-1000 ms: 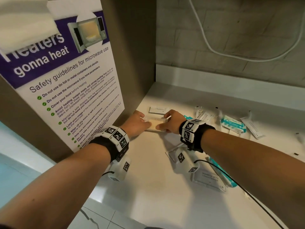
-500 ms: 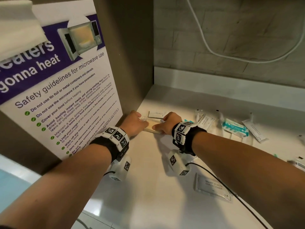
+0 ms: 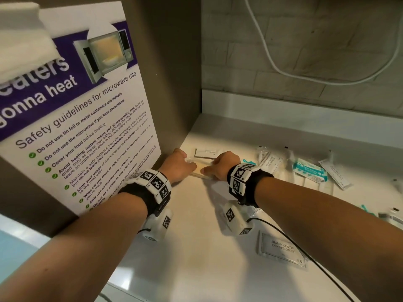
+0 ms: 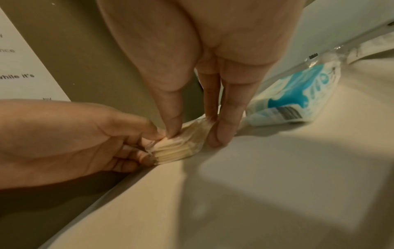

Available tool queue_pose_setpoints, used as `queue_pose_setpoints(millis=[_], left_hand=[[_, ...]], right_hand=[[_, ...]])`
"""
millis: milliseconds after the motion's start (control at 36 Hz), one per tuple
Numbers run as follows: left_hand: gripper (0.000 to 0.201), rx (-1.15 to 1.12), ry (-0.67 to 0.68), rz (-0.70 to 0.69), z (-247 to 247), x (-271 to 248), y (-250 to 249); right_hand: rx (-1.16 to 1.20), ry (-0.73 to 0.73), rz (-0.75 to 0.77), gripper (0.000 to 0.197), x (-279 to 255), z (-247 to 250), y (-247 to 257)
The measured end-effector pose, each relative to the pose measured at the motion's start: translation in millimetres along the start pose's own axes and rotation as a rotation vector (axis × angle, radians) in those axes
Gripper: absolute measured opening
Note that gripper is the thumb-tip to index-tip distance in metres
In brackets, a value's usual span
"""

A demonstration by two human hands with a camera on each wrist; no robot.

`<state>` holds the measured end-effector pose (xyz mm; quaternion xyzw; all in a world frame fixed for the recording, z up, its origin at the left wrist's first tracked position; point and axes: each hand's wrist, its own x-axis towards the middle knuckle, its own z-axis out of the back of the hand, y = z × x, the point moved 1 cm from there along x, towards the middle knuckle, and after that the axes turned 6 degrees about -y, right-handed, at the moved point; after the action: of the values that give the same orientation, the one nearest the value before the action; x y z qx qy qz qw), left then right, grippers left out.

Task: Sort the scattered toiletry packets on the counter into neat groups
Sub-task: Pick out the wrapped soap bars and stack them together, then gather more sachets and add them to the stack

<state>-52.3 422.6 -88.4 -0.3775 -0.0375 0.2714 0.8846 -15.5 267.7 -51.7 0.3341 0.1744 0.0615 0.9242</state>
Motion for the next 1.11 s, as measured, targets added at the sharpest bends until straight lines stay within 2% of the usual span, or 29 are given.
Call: queue_pose_setpoints(millis=[194,417,500,611,694,778,944,1055,1111], left_hand=[[0.046,0.032,-0.010,-0.001,2.0,-2.1,-1.8],[0.051,-0.060,0.012,-0.009,7.9,-10.0,-11.6],[0.051,-0.062,-0.037,-0.071,11.3,-17.9,-22.2],[0.028,-0.148,0.015,-0.233,2.1,-47.1,-51.2],[0.025,0.037,0.170,-0.389,-15.1,-71.5,-75.8],[0.030,0.281,0.293,-0.471,-33.3,-92.6,-87.9],[0.050,0.576,0.391,-0.483,-55.3,-107.3,-87.1],[0.050,0.611,0.374,-0.456,-61.2,-113.0,-88.1],[0.050,0.603,0.378,-0.424,-62.0,-113.3,-89.3]], right_hand=[[-0.017,-0.012,0.013,0.047,-2.6,0.8,1.1],[-0.008,-0.032,0.045,0.045,-1.6,16.1,-2.5],[-0.033,-0.037,0.107,0.040,0.3,35.0,-9.4],[-0.143,-0.079,0.185,0.016,5.9,69.8,-30.6],[-0.293,-0.059,0.233,0.022,10.2,89.9,-49.3],[-0.448,-0.021,0.237,0.034,16.3,103.5,-67.4],[-0.622,0.032,0.256,0.064,23.7,111.4,-96.8],[-0.678,0.048,0.308,0.049,23.2,110.2,-106.6],[-0.684,0.038,0.334,0.048,27.1,108.3,-107.2]])
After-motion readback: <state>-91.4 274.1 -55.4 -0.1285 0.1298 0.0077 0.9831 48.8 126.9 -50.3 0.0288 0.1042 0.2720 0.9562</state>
